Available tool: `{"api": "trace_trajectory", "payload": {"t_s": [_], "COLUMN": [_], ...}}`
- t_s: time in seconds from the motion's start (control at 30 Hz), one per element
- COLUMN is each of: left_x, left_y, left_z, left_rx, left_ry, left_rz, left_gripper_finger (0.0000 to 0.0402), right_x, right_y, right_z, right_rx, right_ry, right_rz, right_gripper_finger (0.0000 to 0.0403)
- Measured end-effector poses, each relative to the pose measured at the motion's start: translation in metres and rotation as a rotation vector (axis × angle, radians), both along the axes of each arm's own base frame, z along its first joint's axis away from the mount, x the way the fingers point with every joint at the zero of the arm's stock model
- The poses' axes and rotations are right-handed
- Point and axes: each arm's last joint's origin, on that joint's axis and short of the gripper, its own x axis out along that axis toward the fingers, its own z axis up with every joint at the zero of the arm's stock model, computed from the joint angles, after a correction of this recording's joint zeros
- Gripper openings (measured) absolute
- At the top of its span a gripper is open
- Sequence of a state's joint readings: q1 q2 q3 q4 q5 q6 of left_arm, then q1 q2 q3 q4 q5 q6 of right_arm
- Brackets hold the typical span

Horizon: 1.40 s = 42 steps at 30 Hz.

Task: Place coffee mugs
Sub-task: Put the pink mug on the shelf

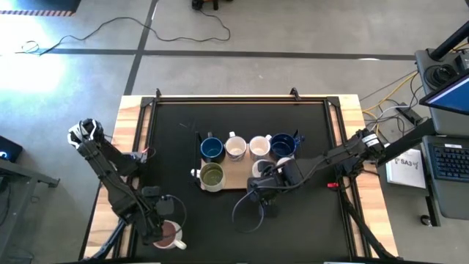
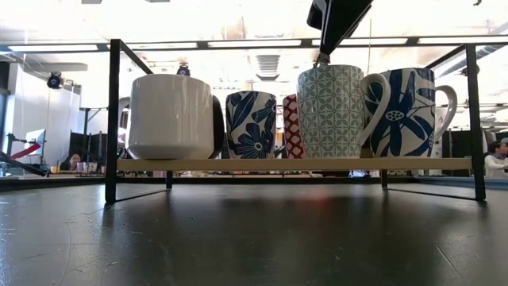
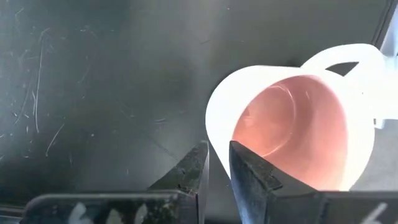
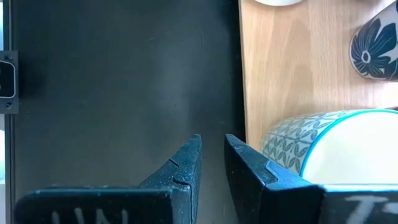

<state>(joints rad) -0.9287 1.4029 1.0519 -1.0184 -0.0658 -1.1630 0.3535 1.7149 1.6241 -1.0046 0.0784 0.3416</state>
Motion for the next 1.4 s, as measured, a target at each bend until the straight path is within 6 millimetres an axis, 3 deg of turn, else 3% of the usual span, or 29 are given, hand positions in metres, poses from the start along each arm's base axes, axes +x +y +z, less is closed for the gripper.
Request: {"api": "trace_trajectory", "payload": {"t_s": [0.33, 0.67, 1.03, 1.4], "left_x": [0.000, 0.002, -0.002, -0.004], "left_y": [0.001, -0.004, 0.002, 0.005], "left_z": [-0.006, -0.026, -0.025, -0.024], "left_rx": [0.007, 0.008, 0.070, 0.082], "left_ry": [0.012, 0.048, 0.093, 0.113], "left_rz": [0.032, 0.018, 0.093, 0.100], "left_gripper_finger": [0.0043, 0.0043, 0.0045, 0.0119], "right_x": [0.000, 0.000, 0.000, 0.001], "right_y": [0.001, 0.001, 0.001, 0.001], "right_z": [-0.001, -0.002, -0.002, -0.002], "right_rx": [-0.002, -0.004, -0.003, 0.002], "right_ry": [0.001, -0.007, -0.008, -0.007], "right_rz": [0.004, 0.014, 0.012, 0.002], "right_gripper_finger": [0.0059, 0.0059, 0.0059, 0.0059]}}
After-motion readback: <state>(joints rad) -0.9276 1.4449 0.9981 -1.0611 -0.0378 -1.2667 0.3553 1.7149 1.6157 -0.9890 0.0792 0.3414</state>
